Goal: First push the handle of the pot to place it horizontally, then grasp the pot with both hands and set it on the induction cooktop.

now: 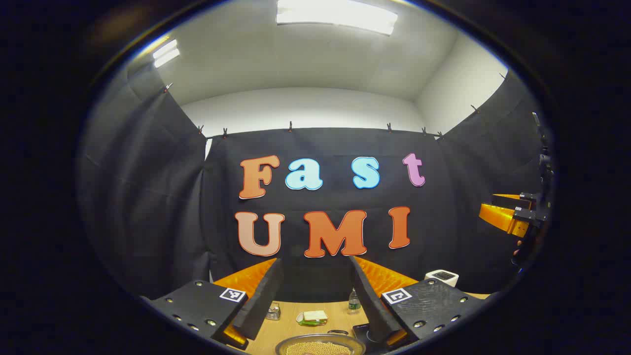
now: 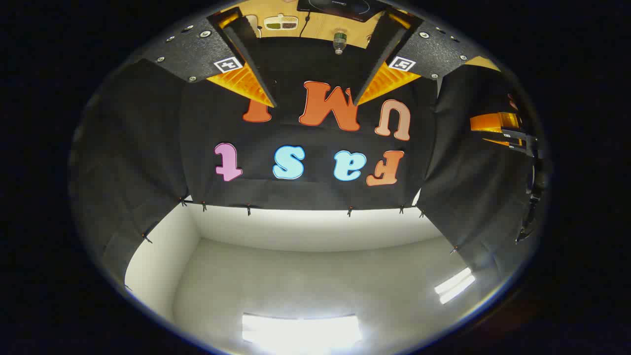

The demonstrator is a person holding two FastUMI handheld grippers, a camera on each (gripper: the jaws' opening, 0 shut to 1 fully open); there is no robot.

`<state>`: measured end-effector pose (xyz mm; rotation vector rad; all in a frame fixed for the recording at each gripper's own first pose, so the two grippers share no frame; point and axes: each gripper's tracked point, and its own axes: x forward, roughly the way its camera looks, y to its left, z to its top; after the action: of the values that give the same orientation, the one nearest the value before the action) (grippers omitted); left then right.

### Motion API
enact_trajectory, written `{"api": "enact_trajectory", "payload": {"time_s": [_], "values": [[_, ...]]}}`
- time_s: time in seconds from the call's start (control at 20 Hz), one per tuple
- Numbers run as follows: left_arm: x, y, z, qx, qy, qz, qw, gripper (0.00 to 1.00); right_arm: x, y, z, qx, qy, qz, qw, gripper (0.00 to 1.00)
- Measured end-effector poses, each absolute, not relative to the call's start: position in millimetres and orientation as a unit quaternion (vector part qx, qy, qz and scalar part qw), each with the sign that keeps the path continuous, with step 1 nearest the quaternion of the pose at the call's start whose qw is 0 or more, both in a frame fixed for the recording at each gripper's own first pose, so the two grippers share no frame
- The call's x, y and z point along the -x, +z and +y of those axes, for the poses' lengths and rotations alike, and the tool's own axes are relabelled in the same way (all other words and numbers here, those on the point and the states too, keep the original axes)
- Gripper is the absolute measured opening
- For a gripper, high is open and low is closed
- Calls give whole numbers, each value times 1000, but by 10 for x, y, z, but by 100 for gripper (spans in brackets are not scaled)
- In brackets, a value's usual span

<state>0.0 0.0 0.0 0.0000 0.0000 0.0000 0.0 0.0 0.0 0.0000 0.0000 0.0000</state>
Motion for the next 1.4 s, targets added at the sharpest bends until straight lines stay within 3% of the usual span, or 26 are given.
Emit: {"api": "enact_trajectory", "payload": {"time_s": [0.6, 1.1, 1.2, 1.25, 1.3, 1.35, 1.4], "values": [[73, -31, -3, -11, 4, -18, 1000, 83, 65, 5, 45, -7, 23, -7, 1000, 92], [125, -372, 44, 21, -28, 37, 999, 84, 109, -117, 101, -5, 32, 1, 999, 95], [140, -481, 49, 24, -33, 52, 998, 89, 109, -178, 111, -3, 31, 5, 1000, 95], [166, -539, 24, 23, -41, 62, 997, 75, 121, -224, 117, 0, 30, 7, 1000, 95], [173, -606, -13, 18, -44, 72, 996, 70, 125, -265, 132, 2, 31, 9, 999, 95], [192, -687, -43, 11, -51, 84, 995, 53, 126, -300, 155, 2, 32, 11, 999, 95], [211, -779, -21, 3, -46, 96, 994, 49, 133, -342, 174, 1, 34, 14, 999, 95]]}}
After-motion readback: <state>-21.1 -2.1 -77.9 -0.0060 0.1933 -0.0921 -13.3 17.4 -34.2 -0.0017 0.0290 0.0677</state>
